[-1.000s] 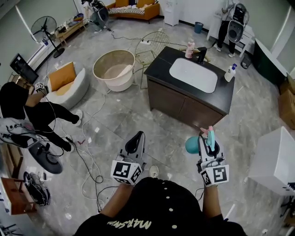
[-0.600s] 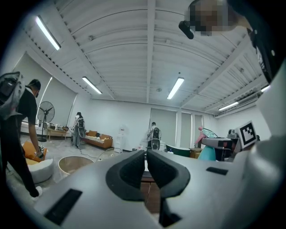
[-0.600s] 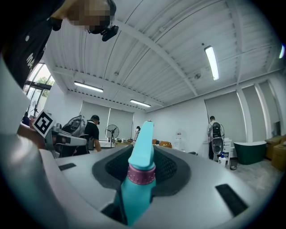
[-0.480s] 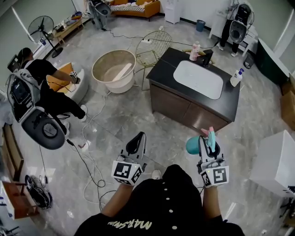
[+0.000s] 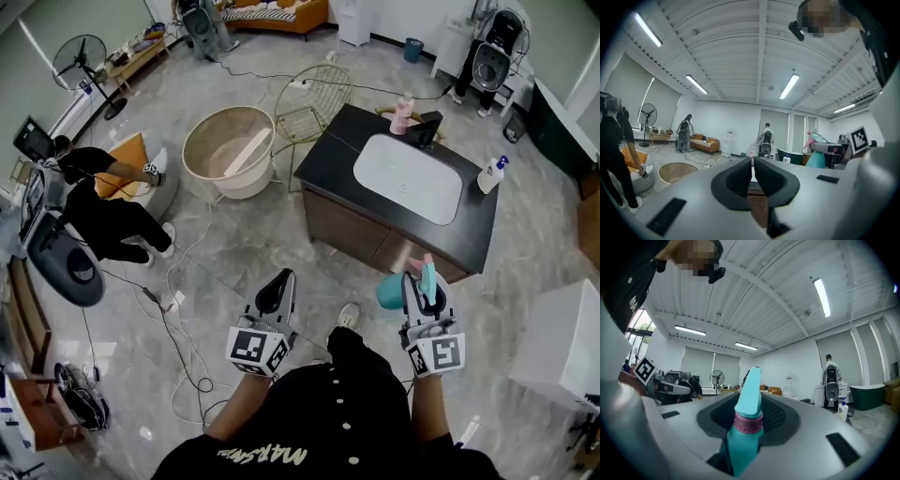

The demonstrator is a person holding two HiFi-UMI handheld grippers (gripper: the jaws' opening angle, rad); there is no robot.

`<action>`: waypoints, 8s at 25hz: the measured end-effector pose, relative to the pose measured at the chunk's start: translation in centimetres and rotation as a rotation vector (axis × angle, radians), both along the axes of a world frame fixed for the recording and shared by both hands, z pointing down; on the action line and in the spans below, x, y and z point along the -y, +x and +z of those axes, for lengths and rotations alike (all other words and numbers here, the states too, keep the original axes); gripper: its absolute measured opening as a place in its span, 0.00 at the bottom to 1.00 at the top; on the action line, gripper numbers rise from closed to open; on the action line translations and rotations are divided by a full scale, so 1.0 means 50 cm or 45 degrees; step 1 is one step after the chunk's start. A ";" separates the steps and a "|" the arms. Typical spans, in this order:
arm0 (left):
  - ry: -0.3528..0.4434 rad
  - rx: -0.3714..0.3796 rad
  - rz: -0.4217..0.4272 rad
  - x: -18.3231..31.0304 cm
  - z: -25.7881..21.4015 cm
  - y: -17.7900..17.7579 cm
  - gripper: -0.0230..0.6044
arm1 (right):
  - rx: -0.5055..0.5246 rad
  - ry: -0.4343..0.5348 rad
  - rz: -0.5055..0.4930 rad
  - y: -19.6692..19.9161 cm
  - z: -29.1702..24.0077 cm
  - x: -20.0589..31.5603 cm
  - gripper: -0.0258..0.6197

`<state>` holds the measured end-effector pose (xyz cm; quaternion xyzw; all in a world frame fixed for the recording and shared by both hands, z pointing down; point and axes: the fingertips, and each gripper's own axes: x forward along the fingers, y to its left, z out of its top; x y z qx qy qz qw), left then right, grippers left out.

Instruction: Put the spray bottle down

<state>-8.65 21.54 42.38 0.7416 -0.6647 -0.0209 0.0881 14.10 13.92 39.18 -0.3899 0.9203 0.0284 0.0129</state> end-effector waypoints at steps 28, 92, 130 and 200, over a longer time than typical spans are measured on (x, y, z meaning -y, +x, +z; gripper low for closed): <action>-0.031 -0.004 -0.129 0.448 0.002 -0.101 0.08 | -0.029 -0.001 -0.144 -0.133 0.001 0.499 0.22; -0.362 -0.161 0.094 0.854 0.241 -0.215 0.08 | -0.166 -0.051 -0.449 -0.653 0.378 1.068 0.22; -0.134 0.044 0.178 0.941 0.086 -0.213 0.08 | -0.141 -0.105 -0.170 -0.407 0.154 0.998 0.18; 0.167 0.151 0.401 1.070 -0.114 -0.104 0.08 | -0.115 0.071 0.349 -0.098 -0.054 0.950 0.03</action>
